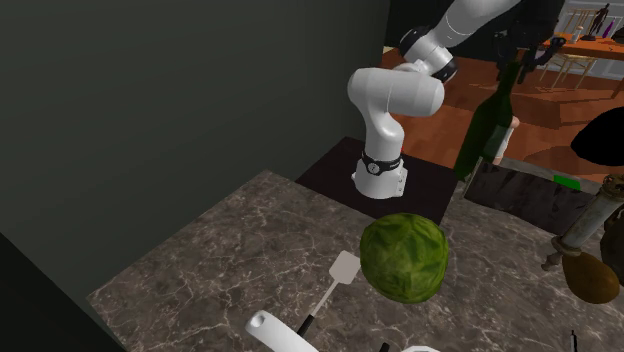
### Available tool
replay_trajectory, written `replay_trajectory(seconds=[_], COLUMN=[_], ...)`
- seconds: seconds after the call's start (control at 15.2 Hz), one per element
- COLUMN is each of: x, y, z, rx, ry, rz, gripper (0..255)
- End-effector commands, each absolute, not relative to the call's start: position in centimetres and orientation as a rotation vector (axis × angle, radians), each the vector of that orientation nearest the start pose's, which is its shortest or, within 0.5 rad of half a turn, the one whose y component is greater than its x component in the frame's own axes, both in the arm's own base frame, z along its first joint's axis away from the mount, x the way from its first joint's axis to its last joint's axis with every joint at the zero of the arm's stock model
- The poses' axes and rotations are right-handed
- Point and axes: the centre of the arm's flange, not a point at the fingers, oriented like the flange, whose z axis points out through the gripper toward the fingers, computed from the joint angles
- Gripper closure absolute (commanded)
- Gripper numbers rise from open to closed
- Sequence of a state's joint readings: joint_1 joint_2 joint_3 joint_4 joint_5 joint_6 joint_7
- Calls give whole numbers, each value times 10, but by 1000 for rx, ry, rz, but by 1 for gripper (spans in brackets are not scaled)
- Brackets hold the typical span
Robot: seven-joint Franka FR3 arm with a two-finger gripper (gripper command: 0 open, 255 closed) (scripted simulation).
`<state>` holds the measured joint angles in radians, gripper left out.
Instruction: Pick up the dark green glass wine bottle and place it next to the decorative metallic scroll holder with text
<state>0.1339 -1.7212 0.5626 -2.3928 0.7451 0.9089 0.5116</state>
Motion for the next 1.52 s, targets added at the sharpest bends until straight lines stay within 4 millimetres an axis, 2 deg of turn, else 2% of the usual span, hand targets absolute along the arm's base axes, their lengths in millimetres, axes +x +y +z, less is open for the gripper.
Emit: replay_trajectory(seconds=[0.0, 0.99, 1.45], x=[-86, -86, -86], y=[247, 247, 247], z=[547, 468, 468], rx=[-3123, -3123, -3123], ry=[-161, -161, -161], rz=[-148, -148, -148], gripper=[255, 255, 255])
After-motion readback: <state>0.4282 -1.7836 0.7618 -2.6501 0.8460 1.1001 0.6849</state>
